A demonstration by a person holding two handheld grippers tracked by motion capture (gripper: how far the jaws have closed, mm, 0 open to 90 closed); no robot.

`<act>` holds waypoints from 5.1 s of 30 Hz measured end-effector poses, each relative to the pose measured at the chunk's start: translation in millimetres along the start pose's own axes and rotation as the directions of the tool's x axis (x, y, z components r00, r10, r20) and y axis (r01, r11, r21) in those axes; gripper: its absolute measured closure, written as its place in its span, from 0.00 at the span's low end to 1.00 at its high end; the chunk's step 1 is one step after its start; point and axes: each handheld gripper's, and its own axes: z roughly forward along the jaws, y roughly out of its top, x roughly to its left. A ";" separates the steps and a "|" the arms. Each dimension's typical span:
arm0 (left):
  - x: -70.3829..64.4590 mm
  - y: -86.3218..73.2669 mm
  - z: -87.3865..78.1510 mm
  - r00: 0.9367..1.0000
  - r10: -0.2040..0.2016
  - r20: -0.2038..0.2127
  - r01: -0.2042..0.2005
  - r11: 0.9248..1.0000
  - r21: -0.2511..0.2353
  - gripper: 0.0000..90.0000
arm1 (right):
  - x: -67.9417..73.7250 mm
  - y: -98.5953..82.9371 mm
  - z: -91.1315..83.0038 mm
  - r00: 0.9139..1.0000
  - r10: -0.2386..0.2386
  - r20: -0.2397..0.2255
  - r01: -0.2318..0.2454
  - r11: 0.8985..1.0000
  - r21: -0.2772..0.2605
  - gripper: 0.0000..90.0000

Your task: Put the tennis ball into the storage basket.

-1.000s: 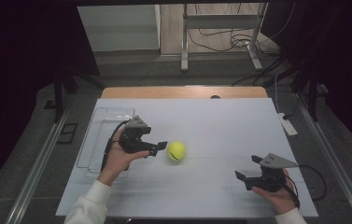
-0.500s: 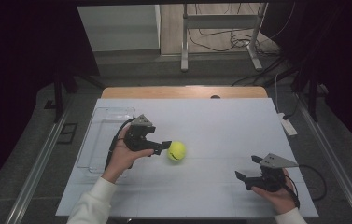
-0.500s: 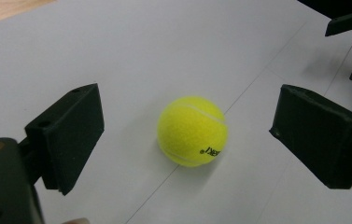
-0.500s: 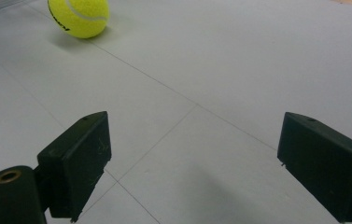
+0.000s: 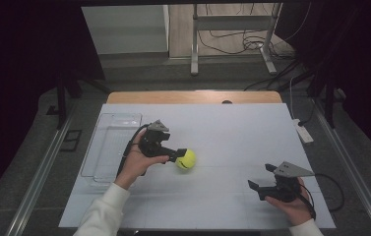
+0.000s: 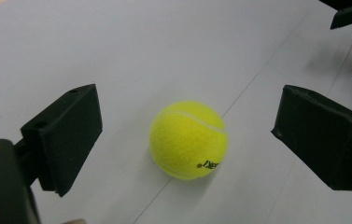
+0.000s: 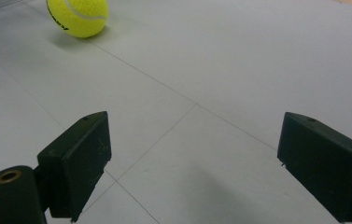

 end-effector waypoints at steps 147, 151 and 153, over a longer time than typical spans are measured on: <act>-4.8 14.0 -23.1 0.994 0.069 -0.090 -0.076 0.994 -0.077 0.29 | -0.4 -0.2 -0.6 1.000 -0.008 0.007 0.008 1.000 0.001 0.11; -2.9 13.9 -27.0 0.993 0.065 -0.096 -0.074 0.994 -0.086 0.29 | -0.5 -0.1 -1.1 1.000 -0.008 0.010 0.008 1.000 0.002 0.11; -1.9 13.7 -29.3 0.993 0.059 -0.099 -0.068 0.993 -0.094 0.29 | -0.5 -0.2 -1.0 1.000 -0.008 0.010 0.008 1.000 0.000 0.11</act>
